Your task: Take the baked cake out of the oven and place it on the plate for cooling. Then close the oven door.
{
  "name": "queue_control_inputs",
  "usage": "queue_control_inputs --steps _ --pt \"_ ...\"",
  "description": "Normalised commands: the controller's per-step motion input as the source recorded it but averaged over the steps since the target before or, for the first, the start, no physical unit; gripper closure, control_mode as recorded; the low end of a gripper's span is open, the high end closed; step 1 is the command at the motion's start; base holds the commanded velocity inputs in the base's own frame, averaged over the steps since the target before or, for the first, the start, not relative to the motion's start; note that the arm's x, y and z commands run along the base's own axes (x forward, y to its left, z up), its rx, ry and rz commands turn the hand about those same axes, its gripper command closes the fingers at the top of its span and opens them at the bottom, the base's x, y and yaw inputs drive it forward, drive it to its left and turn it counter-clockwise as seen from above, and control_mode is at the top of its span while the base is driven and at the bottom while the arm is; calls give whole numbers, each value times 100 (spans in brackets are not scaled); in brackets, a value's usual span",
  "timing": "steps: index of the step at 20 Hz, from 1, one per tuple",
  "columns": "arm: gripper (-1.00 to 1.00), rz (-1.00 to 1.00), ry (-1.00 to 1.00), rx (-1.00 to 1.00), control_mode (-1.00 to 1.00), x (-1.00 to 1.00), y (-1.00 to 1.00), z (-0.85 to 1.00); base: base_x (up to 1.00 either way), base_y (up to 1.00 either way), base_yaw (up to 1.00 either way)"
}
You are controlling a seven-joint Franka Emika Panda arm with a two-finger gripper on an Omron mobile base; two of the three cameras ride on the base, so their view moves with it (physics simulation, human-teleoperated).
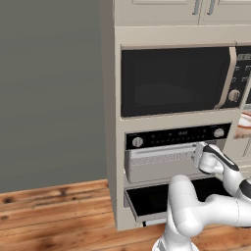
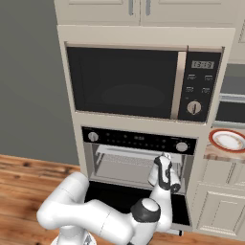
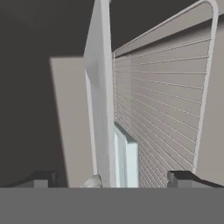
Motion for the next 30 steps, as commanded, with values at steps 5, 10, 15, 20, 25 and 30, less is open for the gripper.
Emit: queue_control_inputs --steps 5,10,15,20,25,30 --pt "-100 -1 -3 0 -100 1 3 -8 0 0 0" --pt "-100 -1 -5 0 -100 2 7 -15 0 0 0" --pt "-100 -1 -7 0 -100 0 10 -28 0 0 0" --pt "-100 0 -7 0 -100 1 10 -35 0 0 0" --pt "-100 0 -8 0 -100 0 5 -39 0 0 0" --pt "-100 -3 -7 0 -100 0 16 -47 0 0 0"
